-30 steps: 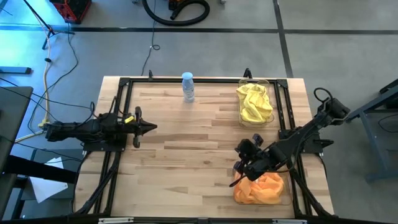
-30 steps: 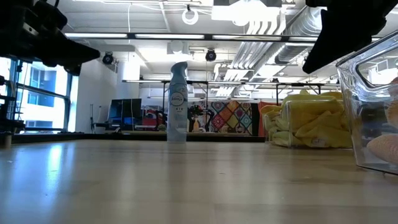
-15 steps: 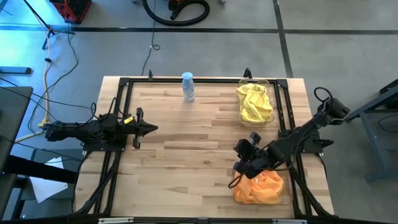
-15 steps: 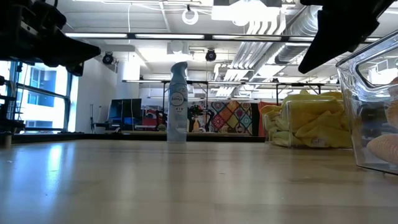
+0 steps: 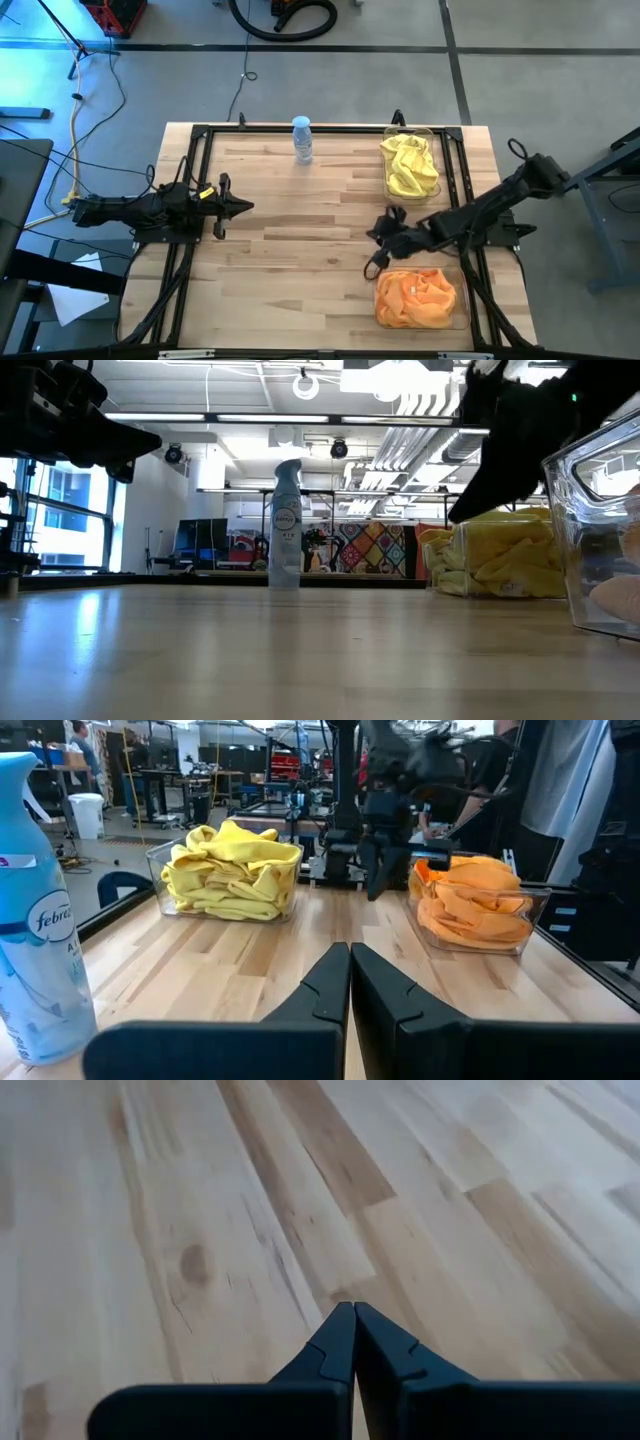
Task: Sort microfiber towel by color & place in baskets
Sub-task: Return to Home Position
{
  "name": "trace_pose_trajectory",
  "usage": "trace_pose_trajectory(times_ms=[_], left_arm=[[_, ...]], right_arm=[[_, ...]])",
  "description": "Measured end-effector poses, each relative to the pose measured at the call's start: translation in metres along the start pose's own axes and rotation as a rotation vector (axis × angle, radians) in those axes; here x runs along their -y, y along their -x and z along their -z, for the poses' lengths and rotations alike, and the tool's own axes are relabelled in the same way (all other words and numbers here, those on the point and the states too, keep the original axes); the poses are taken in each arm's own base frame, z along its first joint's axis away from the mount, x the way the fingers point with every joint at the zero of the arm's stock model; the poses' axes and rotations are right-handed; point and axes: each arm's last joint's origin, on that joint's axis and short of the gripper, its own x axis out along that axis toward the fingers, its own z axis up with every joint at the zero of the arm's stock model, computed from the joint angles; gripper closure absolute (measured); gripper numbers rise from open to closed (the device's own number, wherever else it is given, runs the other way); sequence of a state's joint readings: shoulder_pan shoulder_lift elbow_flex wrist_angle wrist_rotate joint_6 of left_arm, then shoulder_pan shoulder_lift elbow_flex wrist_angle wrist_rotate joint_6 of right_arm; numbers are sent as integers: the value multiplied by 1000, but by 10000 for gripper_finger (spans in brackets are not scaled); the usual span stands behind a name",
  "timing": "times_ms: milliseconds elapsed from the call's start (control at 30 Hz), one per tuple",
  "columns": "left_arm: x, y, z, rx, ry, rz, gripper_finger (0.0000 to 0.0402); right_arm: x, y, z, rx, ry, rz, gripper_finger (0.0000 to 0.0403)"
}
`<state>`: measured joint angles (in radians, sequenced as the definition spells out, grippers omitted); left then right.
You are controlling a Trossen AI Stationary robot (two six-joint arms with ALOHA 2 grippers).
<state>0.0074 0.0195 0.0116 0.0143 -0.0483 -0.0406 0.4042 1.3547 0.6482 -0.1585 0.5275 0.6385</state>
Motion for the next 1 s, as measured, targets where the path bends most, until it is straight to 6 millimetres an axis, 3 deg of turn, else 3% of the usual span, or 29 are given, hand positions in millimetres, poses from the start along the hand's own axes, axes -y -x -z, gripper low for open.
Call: trace_pose_trajectory(times_ms=[367,567,1000], left_arm=[[0,0,0,1,0,0,401],[0,0,0,1,0,0,401],[0,0,0,2,0,0,401]], right_arm=[[58,12,16,189,-14,-169,403],[78,29,23,275,15,-228,403],[114,44,50,485,37,-405,403]])
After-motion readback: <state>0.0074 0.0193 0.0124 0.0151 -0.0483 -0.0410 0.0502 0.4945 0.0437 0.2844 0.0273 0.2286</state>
